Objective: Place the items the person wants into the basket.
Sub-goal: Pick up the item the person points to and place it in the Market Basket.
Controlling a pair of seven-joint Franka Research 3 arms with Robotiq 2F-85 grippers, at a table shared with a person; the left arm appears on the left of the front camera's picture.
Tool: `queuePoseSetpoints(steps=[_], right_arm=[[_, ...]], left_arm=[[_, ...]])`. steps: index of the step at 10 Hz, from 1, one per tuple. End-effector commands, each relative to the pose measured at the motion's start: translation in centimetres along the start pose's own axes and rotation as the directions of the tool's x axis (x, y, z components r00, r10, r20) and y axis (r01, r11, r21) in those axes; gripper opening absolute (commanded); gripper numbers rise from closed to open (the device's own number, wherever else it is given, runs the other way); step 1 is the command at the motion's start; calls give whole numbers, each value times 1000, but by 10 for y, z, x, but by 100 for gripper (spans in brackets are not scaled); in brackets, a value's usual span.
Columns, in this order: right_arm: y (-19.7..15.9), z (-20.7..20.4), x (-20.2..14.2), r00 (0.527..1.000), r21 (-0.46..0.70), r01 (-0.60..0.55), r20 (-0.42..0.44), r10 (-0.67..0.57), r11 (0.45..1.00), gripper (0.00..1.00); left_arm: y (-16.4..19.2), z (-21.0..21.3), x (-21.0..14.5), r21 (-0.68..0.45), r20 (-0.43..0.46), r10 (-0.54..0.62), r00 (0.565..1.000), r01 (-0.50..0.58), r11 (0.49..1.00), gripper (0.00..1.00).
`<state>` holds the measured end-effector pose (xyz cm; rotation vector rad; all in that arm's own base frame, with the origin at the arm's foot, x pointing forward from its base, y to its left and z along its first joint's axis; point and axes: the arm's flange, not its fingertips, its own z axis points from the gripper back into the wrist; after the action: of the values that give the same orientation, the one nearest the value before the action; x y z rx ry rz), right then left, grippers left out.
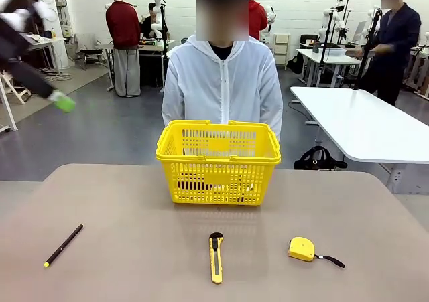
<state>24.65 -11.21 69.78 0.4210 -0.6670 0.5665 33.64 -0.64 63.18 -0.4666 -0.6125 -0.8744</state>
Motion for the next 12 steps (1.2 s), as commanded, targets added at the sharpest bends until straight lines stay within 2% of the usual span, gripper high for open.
queuePoseSetpoints(steps=[1,3,5,12], right_arm=[[-1,-2,1,1000,15,-8,5,8,1000,100],[-1,-2,1,1000,15,-8,5,8,1000,100],[-1,-2,1,1000,15,-8,5,8,1000,100],[-1,-2,1,1000,15,-8,5,8,1000,100]], left_arm=[[18,13,-15,-5,-20,-17,1000,17,1000,100],[-10,32,-46,17,16,19,1000,-19,1000,100],[7,41,-36,-7,22,11,1000,-11,1000,100],[3,38,-42,9,19,22,1000,-22,1000,100]])
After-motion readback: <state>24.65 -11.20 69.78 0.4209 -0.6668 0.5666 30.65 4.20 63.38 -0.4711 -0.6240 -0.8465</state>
